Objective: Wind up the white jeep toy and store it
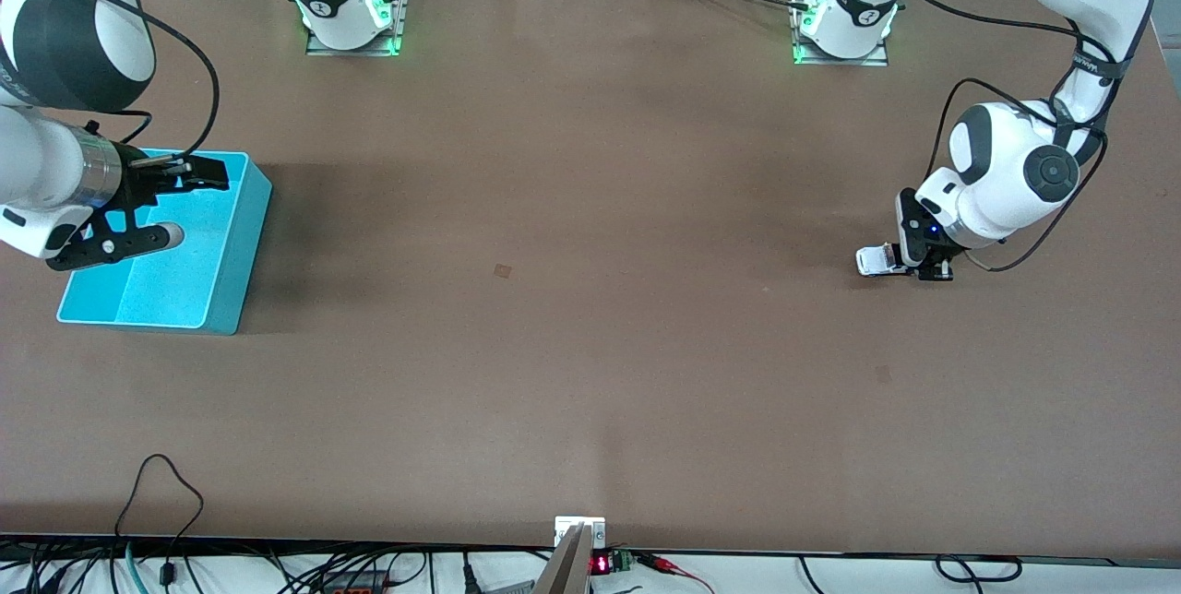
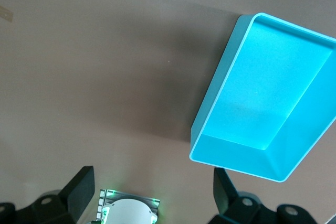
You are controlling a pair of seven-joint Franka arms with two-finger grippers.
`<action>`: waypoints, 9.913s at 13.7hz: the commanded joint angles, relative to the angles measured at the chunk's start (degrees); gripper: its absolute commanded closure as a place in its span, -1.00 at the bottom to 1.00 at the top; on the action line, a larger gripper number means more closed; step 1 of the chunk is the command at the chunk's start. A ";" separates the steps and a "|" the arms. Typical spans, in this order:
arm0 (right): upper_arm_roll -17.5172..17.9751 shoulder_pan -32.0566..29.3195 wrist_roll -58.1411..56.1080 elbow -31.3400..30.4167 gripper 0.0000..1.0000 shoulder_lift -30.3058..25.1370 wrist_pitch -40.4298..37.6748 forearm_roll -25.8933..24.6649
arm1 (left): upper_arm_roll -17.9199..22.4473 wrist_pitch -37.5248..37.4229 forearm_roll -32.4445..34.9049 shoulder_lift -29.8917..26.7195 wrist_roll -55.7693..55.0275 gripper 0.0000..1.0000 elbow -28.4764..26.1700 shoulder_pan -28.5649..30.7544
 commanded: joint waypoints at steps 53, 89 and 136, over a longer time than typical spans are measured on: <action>0.13 -0.06 0.38 0.04 -1.00 -0.23 -0.25 0.44 | -10.61 -27.12 4.44 -1.59 13.44 -1.00 16.69 15.35; 0.04 -0.32 -0.41 -0.14 -1.00 -0.14 -0.60 0.44 | -11.68 -18.07 -8.57 -3.79 -57.09 -1.00 18.96 0.15; 23.77 3.99 -31.08 -26.51 -0.36 19.54 65.93 -20.04 | 7.75 -52.43 -6.29 -14.51 -91.24 -1.00 41.21 -13.21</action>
